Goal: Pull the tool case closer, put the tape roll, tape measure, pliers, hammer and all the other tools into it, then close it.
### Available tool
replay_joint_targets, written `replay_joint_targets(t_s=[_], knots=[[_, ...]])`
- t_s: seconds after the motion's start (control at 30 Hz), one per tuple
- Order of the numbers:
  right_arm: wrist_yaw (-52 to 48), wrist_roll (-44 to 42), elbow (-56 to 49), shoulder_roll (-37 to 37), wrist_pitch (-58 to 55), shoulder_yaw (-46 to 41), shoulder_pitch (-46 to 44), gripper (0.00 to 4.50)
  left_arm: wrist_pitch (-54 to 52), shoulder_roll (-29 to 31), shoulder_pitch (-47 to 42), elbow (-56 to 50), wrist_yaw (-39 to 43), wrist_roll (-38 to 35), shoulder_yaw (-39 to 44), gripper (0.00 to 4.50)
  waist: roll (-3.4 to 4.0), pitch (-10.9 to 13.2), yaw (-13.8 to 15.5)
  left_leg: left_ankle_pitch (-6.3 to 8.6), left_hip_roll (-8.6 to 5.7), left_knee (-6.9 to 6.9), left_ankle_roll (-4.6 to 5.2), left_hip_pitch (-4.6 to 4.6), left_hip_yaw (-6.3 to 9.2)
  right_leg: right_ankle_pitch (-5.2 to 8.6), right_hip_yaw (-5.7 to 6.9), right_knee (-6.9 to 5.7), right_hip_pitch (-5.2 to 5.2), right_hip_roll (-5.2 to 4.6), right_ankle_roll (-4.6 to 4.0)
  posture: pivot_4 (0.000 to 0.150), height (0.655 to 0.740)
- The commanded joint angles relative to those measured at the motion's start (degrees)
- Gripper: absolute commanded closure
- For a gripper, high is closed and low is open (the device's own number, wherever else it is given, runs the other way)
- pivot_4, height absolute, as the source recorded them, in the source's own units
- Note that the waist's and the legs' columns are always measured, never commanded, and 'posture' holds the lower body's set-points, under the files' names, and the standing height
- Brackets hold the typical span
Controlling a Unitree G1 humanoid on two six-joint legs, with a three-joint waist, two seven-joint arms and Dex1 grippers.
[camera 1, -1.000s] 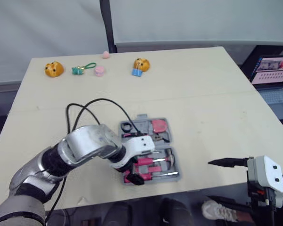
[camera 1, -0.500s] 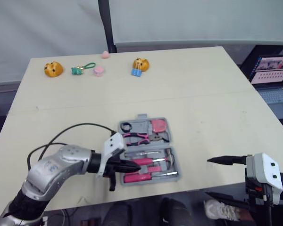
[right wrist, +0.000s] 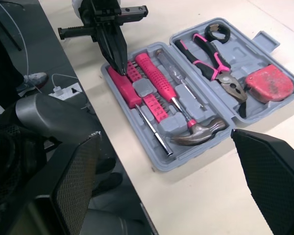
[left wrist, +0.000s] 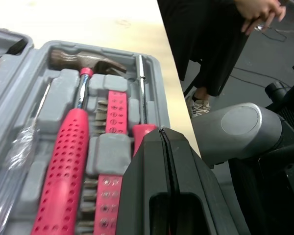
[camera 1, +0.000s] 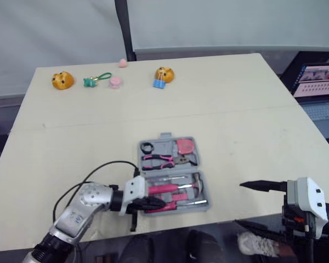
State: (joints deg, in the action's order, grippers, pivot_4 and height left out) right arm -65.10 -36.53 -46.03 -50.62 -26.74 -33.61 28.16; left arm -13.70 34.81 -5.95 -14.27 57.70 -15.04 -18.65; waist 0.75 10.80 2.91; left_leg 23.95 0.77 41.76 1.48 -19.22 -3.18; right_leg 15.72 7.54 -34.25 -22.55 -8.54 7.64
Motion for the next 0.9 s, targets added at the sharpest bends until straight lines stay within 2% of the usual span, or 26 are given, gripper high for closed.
replay_joint_targets(t_s=[0.03,0.27,0.9], knots=[[0.48,-1.32,-2.10,0.67,0.52,-1.41,0.81,0.00,1.14,-0.98,-0.45,0.24,-0.12,1.54,-1.17,4.47,0.00,0.00,-0.04,0.00,0.00,0.00,0.00,0.01,0.00,0.00,0.00,0.00,0.00,0.00,0.00,0.150,0.7155],[0.98,-1.62,-2.89,0.82,0.33,-2.32,2.06,0.00,1.75,-3.49,-1.53,3.15,-1.23,3.90,-2.04,4.47,0.00,0.00,-0.04,-0.01,0.02,0.00,0.01,0.03,-0.01,0.00,-0.01,0.01,0.00,0.00,0.00,0.150,0.7155],[1.30,-1.94,-2.71,-0.40,-0.51,-3.00,1.72,0.00,1.23,-3.37,0.66,5.87,-3.61,10.00,-4.75,4.47,0.10,-0.06,-0.02,0.00,0.04,-0.02,0.01,0.04,0.02,0.00,-0.01,0.07,0.01,-0.01,0.00,0.150,0.7155]])
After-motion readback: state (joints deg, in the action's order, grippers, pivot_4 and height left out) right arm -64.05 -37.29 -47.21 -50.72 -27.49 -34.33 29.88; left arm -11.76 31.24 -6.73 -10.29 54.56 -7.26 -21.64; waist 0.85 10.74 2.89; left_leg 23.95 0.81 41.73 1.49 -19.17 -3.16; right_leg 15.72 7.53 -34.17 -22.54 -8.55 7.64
